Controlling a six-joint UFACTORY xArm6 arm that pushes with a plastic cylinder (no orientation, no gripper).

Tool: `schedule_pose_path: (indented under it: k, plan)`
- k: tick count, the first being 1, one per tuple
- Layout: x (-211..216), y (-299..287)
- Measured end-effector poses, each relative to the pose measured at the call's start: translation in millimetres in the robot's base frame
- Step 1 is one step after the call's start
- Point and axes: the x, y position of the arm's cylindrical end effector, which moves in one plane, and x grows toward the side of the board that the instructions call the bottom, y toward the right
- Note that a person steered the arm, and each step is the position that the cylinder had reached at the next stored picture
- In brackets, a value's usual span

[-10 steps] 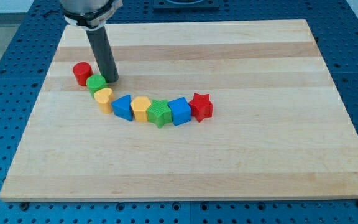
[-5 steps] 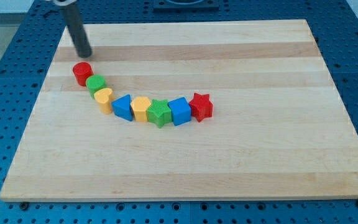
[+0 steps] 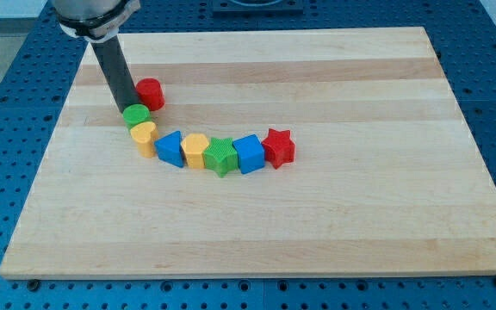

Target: Slide red circle towards center

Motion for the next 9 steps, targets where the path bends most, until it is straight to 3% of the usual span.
schedule_pose_path:
  k: [2, 3, 5, 7, 9]
  plan:
    - [-24.8, -13.4]
    - [-43.3, 19.7]
    - [-34.9, 100.6]
    - [-36.7, 67.2]
    - [-18.4, 93.5]
